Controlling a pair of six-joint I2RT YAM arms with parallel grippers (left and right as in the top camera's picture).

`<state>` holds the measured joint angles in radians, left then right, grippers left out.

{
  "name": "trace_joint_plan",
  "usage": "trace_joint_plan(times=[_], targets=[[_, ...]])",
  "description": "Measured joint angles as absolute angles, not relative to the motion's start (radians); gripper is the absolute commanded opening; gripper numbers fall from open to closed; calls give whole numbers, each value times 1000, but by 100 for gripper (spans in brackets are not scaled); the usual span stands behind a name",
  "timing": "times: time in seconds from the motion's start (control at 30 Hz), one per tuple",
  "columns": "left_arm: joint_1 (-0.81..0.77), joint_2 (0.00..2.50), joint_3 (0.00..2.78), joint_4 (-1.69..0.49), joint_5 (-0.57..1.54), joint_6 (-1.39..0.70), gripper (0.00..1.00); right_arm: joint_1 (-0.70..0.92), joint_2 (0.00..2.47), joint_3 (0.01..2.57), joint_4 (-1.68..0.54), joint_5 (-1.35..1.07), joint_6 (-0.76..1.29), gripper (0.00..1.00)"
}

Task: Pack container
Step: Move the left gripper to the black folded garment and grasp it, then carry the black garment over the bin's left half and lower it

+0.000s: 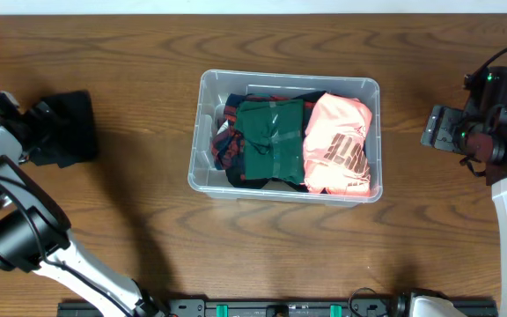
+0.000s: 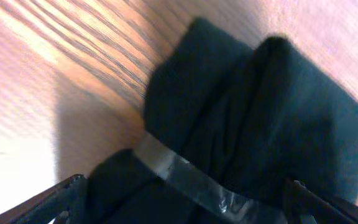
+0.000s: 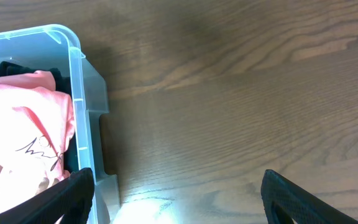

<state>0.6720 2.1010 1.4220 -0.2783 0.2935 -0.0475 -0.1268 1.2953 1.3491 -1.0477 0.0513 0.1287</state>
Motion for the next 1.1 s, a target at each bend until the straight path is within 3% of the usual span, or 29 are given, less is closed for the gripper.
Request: trace_joint_plan(times=[0.1, 0.17, 0.2, 0.23, 0.27, 0.33, 0.67, 0.93, 1.1], targets=[[675, 2133, 1430, -286, 343, -42, 93, -127, 1295, 1349, -1048, 51, 129, 84], [677, 2137, 1441, -310, 370, -39, 82, -127, 1295, 1349, -1048, 51, 129, 84], [677, 2138, 1445, -324, 383, -37, 72, -127, 1295, 1349, -1049, 51, 128, 84], [675, 2138, 1448, -343, 400, -38, 43, -127, 1295, 1349, -1049, 51, 128, 84], [673, 2138, 1448, -367, 425, -33, 20, -127, 1295, 1349, -1050, 51, 126, 84], [668, 2137, 1449, -403, 475, -37, 6, -127, 1295, 1349, -1051, 51, 125, 84], [648, 2021, 1428, -621, 716, -68, 6, -127, 1295, 1349, -1069, 51, 125, 85], [609, 1552, 1426, -709, 888, -80, 6, -127, 1295, 1349, -1074, 51, 125, 84], [407, 1314, 1427, -777, 928, -82, 6, -127, 1295, 1349, -1074, 51, 125, 85]])
